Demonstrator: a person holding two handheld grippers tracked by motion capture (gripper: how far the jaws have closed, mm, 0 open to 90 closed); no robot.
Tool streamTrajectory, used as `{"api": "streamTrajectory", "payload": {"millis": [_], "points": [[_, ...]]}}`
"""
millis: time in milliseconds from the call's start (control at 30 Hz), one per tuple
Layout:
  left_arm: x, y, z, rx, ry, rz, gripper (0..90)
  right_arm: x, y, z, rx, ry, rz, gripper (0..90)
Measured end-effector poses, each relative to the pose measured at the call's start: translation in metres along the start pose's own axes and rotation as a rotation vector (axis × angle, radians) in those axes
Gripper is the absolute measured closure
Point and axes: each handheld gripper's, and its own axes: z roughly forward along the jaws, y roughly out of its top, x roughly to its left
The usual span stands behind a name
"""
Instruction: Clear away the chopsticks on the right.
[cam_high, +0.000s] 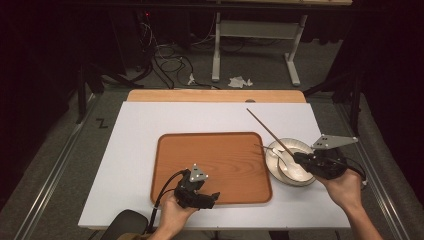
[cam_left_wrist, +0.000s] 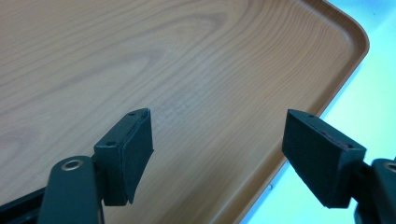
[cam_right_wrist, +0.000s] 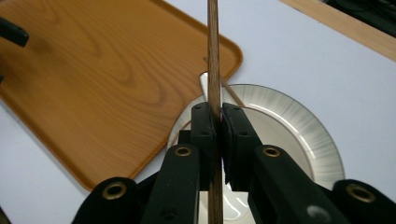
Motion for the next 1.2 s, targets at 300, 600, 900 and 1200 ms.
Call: {"api": "streamTrajectory", "payload": {"millis": [300, 600, 900, 1200], "points": [[0.0, 0.0, -0.001, 0.0, -0.002, 0.002, 24.9, 0.031, 0.002, 0.016, 0.015, 0.062, -0.017, 85.1], [-0.001, 0.001, -0.001, -0.002, -0.001, 0.006, 24.9, 0.056, -0.004, 0.038, 0.04, 0.108, -0.01, 85.1], [-0.001, 0.0, -0.001, -0.003, -0.002, 0.009, 24.9, 0.069, -0.007, 0.061, 0.094, 0.105, -0.027, 85.0], [-0.003, 0.0, 0.0, 0.003, 0.004, 0.017, 24.9, 0.07, -0.012, 0.081, 0.153, 0.089, -0.022, 85.0]]}}
